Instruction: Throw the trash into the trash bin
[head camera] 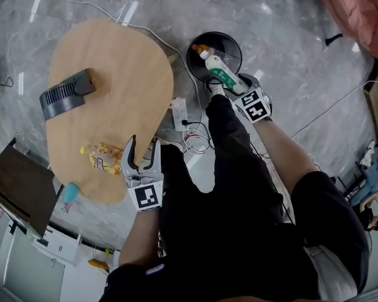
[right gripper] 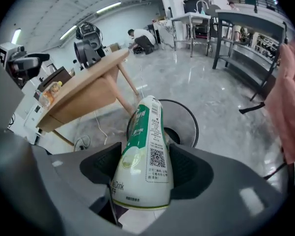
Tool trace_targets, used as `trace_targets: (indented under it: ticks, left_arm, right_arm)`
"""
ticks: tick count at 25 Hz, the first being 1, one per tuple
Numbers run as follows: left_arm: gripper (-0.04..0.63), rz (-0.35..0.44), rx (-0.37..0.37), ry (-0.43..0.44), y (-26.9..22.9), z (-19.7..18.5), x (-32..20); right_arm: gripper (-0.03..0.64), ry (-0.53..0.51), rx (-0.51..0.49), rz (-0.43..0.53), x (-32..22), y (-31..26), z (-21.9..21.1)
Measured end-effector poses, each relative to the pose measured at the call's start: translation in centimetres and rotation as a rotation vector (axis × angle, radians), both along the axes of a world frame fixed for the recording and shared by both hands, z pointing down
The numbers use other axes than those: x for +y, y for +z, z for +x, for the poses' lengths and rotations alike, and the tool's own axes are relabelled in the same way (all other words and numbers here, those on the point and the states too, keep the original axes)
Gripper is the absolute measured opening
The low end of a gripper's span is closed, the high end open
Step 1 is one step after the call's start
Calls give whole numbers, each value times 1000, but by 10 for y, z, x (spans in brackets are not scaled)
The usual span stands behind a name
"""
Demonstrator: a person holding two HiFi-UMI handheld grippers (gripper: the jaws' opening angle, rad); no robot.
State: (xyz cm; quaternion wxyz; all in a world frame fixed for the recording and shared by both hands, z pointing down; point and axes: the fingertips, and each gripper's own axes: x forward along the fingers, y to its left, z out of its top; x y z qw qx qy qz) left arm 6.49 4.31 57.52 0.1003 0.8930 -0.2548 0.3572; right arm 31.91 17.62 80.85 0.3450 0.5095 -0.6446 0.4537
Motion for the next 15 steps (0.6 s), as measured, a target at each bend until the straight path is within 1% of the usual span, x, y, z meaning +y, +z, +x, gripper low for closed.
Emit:
trace_targets:
  ticks: [2,5,7,12,15]
  left_arm:
    - [250,-7,-14,-6,2,-2,1]
    - [250,-15,-32,-31,5,-9,-2]
    - [250,-16,-37,-47,8,-14,-4]
    - [250,-28,-44,-90,12,-31,-4]
    - [250,-37,-39,-108,13,-37,-4]
  right_arm:
    - [334,-12,-1,-55,-1,18,2]
    - [333,-54,6,-97,-12,38,0]
    - [334,-77,5,-140,-17,53,-3]
    - [334,-127,-16,-342,-14,91,-14]
    - [334,-138,-8,-419,-17,104,-14]
